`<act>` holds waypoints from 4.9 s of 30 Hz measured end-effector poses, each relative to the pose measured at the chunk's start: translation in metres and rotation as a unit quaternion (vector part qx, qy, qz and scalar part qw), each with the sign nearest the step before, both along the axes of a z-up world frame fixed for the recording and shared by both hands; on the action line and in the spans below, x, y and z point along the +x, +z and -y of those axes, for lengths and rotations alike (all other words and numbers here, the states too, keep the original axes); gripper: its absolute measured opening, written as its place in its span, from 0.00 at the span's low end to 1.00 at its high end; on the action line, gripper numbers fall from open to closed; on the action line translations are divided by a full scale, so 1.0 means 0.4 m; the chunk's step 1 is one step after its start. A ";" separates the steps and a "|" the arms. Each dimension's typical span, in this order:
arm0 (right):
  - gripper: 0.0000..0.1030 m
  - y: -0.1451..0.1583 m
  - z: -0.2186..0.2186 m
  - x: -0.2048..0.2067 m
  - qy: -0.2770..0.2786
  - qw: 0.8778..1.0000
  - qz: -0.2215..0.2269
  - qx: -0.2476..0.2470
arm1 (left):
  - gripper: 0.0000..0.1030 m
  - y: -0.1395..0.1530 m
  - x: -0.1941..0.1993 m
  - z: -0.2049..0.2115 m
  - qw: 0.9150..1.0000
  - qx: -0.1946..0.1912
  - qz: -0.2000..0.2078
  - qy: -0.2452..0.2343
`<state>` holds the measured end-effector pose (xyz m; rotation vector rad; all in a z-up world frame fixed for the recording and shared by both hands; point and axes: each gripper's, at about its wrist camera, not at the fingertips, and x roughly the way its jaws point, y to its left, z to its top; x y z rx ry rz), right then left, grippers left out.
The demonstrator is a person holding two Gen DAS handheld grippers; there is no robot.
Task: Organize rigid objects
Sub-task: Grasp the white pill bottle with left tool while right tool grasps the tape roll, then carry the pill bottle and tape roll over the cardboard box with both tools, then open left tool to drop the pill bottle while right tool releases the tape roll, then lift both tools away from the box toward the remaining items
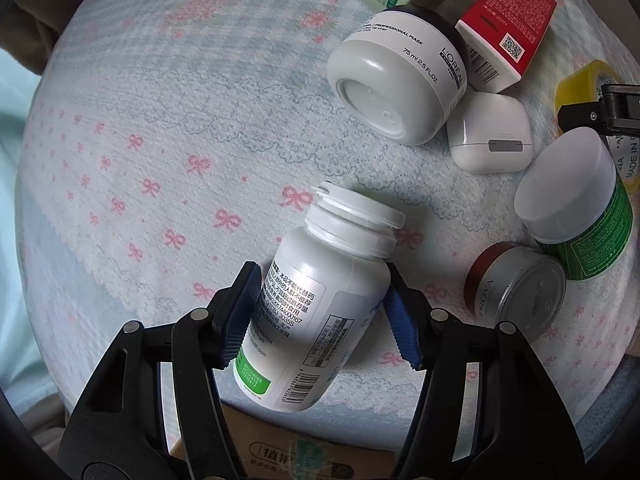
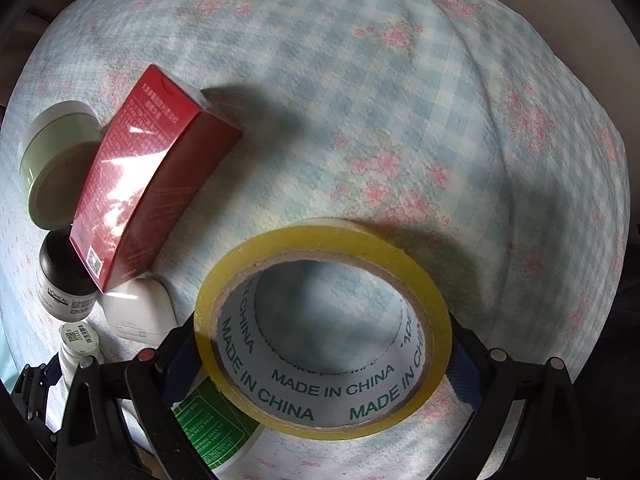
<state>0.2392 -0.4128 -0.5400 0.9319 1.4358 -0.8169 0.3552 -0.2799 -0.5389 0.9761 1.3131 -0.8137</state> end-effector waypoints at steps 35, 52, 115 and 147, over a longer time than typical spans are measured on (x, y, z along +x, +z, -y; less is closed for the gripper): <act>0.96 0.598 -0.092 -0.085 0.142 0.973 0.123 -0.135 | 0.48 0.675 -0.045 -0.265 0.950 -0.209 0.060 0.223; 0.96 0.948 -0.778 0.017 0.460 0.851 0.230 -0.108 | 0.47 0.905 -0.136 -0.910 0.896 -0.269 0.098 0.339; 1.00 0.377 -1.024 0.234 0.568 0.817 0.099 0.022 | 1.00 0.473 -0.029 -1.100 0.889 -0.144 0.050 0.431; 1.00 0.914 -0.737 -0.219 0.443 0.858 0.215 -0.144 | 1.00 0.920 -0.501 -0.985 0.856 -0.261 0.143 0.422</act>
